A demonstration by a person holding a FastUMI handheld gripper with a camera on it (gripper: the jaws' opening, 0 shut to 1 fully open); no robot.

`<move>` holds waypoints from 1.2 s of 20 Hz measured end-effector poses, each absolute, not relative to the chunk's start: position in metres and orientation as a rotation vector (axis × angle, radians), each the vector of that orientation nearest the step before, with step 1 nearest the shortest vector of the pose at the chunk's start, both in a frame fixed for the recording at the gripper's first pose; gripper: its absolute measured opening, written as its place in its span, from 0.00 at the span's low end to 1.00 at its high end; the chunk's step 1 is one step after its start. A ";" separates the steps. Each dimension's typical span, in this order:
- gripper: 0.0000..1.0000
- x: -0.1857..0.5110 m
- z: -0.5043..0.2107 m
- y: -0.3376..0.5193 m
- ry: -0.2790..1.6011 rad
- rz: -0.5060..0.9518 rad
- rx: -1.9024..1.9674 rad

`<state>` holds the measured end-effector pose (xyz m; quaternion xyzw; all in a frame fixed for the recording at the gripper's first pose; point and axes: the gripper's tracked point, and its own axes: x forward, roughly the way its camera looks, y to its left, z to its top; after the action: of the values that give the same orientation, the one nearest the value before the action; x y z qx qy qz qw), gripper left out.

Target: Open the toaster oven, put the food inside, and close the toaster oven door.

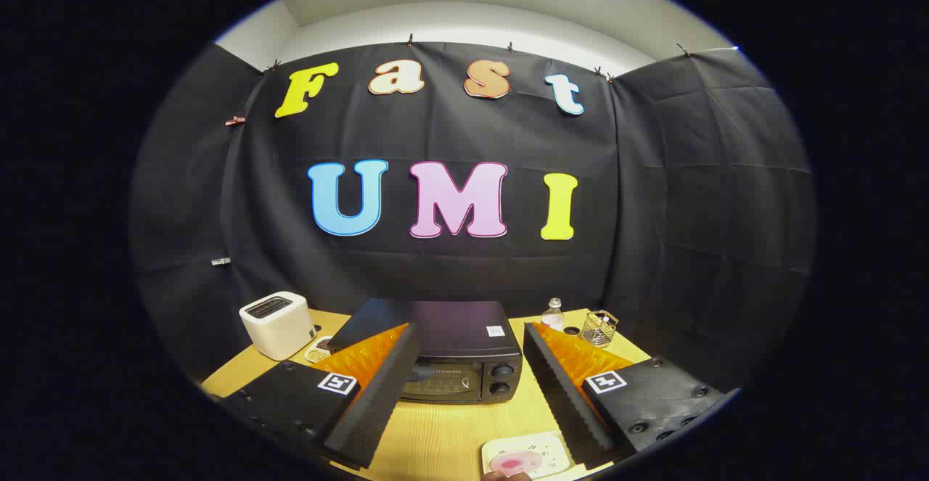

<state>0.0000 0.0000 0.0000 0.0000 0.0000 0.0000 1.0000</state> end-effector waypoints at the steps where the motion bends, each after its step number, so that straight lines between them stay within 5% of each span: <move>1: 0.97 -0.001 0.000 0.000 0.000 -0.002 -0.001; 24: 0.97 0.018 0.008 0.009 0.026 0.016 -0.019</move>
<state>0.0184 0.0094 0.0078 -0.0094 0.0129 0.0080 0.9998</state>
